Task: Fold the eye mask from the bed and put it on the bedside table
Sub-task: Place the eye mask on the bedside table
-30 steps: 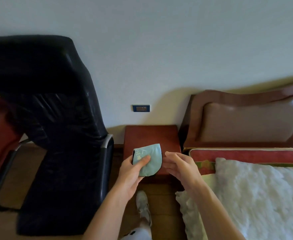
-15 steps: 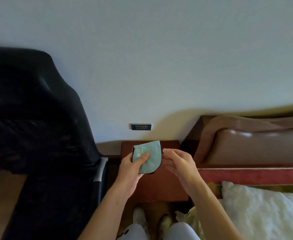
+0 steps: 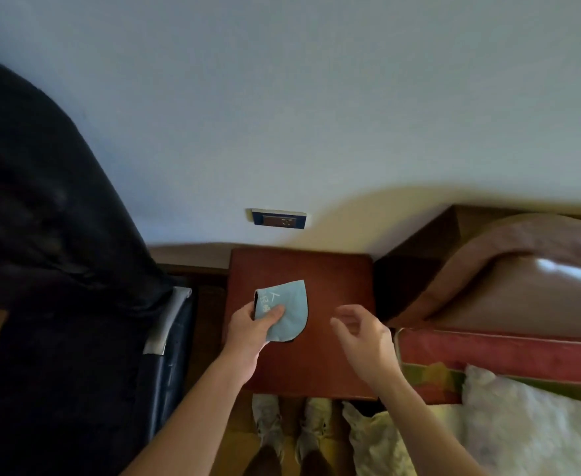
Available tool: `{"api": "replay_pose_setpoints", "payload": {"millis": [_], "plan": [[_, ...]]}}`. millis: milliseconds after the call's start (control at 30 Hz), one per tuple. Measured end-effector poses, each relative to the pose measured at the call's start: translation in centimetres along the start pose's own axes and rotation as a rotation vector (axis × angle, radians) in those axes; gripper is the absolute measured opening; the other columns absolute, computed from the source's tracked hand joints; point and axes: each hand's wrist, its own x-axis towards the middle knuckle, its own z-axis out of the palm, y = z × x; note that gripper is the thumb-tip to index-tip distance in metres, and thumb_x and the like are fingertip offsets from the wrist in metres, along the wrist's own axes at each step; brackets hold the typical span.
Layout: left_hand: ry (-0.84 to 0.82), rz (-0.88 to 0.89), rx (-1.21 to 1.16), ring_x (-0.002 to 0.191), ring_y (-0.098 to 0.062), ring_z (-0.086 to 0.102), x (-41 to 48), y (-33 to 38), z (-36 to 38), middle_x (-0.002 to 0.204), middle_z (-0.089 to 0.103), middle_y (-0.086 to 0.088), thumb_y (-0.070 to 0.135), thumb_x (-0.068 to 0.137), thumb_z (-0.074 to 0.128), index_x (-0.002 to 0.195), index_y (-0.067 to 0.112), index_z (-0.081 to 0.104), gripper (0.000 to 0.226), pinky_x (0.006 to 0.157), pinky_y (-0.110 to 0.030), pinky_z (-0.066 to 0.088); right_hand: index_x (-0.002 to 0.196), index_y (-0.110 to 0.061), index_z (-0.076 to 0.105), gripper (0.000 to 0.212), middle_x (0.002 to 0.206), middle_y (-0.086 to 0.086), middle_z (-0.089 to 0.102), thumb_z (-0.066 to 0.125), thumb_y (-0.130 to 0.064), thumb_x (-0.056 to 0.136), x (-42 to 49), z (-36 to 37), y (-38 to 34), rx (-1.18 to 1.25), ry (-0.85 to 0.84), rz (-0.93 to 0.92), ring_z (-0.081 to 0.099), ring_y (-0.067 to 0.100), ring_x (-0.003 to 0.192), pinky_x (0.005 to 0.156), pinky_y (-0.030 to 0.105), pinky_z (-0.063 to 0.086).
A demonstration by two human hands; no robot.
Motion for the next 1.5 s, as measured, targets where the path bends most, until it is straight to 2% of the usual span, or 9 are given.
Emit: {"api": "replay_pose_setpoints", "payload": {"millis": [300, 433, 633, 733, 833, 933, 1067, 1267, 1500], "plan": [[0.027, -0.027, 0.191, 0.104, -0.027, 0.067, 12.6, -9.9, 1.8, 0.109, 0.072, -0.01, 0.01, 0.086, 0.071, 0.101, 0.015, 0.067, 0.016, 0.095, -0.048, 0.053, 0.129, -0.012, 0.062, 0.038, 0.129, 0.007, 0.062, 0.059, -0.021, 0.092, 5.7, 6.7, 14.1, -0.424, -0.128, -0.154, 0.055, 0.026, 0.121, 0.102, 0.041, 0.049], [0.094, 0.068, 0.366, 0.096, -0.021, 0.063, 15.3, -11.9, 2.9, 0.101, 0.068, -0.003, 0.017, 0.088, 0.067, 0.101, 0.016, 0.065, 0.013, 0.072, -0.027, 0.049, 0.144, -0.009, 0.049, 0.056, 0.146, 0.011, 0.052, 0.058, -0.02, 0.09, 7.0, 8.4, 17.9, -0.536, -0.129, -0.266, 0.047, 0.031, 0.135, 0.111, 0.044, 0.041], [0.164, 0.171, 0.595, 0.087, -0.022, 0.067, 17.8, -13.8, 3.4, 0.094, 0.07, -0.005, 0.03, 0.083, 0.069, 0.096, 0.011, 0.065, 0.023, 0.077, -0.043, 0.057, 0.151, -0.01, 0.042, 0.064, 0.161, 0.009, 0.039, 0.058, -0.028, 0.092, 8.4, 10.1, 21.5, -0.649, -0.117, -0.297, 0.032, 0.029, 0.15, 0.114, 0.047, 0.038], [0.21, 0.27, 0.74, 0.084, -0.026, 0.066, 18.9, -14.5, 3.3, 0.095, 0.066, -0.011, 0.037, 0.079, 0.07, 0.085, 0.008, 0.06, 0.031, 0.064, -0.035, 0.05, 0.153, -0.011, 0.04, 0.066, 0.164, 0.008, 0.035, 0.06, -0.029, 0.092, 8.5, 10.8, 22.4, -0.679, -0.13, -0.29, 0.029, 0.029, 0.152, 0.117, 0.046, 0.035], [0.291, 0.424, 0.947, 0.096, -0.026, 0.06, 18.6, -14.7, 3.3, 0.11, 0.058, -0.014, 0.033, 0.084, 0.072, 0.114, 0.005, 0.058, 0.044, 0.073, -0.029, 0.045, 0.153, -0.011, 0.038, 0.067, 0.165, 0.008, 0.032, 0.06, -0.03, 0.092, 8.4, 11.2, 22.8, -0.705, -0.124, -0.298, 0.027, 0.029, 0.152, 0.117, 0.044, 0.032], [0.315, 0.71, 1.195, 0.103, -0.026, 0.057, 17.0, -14.8, 2.6, 0.123, 0.053, -0.015, 0.029, 0.086, 0.07, 0.134, 0.009, 0.049, 0.056, 0.08, -0.036, 0.056, 0.153, -0.01, 0.038, 0.069, 0.165, 0.009, 0.033, 0.061, -0.03, 0.092, 8.4, 11.3, 23.0, -0.717, -0.124, -0.301, 0.028, 0.03, 0.152, 0.116, 0.046, 0.034], [0.062, 0.963, 1.519, 0.133, -0.023, 0.046, 15.1, -15.8, 0.9, 0.148, 0.045, -0.007, 0.032, 0.098, 0.049, 0.142, 0.014, 0.048, 0.047, 0.098, -0.039, 0.048, 0.153, -0.009, 0.039, 0.069, 0.164, 0.01, 0.033, 0.061, -0.032, 0.092, 8.3, 11.3, 23.0, -0.727, -0.123, -0.304, 0.029, 0.031, 0.152, 0.117, 0.047, 0.039], [-0.149, 0.796, 1.793, 0.153, -0.016, 0.002, 14.8, -17.7, -0.6, 0.167, 0.002, -0.001, 0.053, 0.101, 0.022, 0.156, 0.016, 0.011, 0.068, 0.12, -0.045, 0.024, 0.157, -0.011, 0.028, 0.07, 0.169, 0.008, 0.022, 0.05, -0.04, 0.098, 8.3, 11.6, 23.5, -0.761, -0.15, -0.303, 0.018, 0.029, 0.155, 0.122, 0.047, 0.03], [-0.092, 0.774, 1.754, 0.152, -0.015, -0.005, 16.2, -16.9, 1.4, 0.166, -0.003, 0.001, 0.054, 0.1, 0.025, 0.157, 0.018, 0.005, 0.07, 0.122, -0.045, 0.015, 0.159, -0.012, 0.022, 0.074, 0.17, 0.009, 0.015, 0.048, -0.044, 0.098, 8.3, 12.1, 23.9, -0.798, -0.151, -0.295, 0.011, 0.028, 0.156, 0.124, 0.045, 0.021]]}}
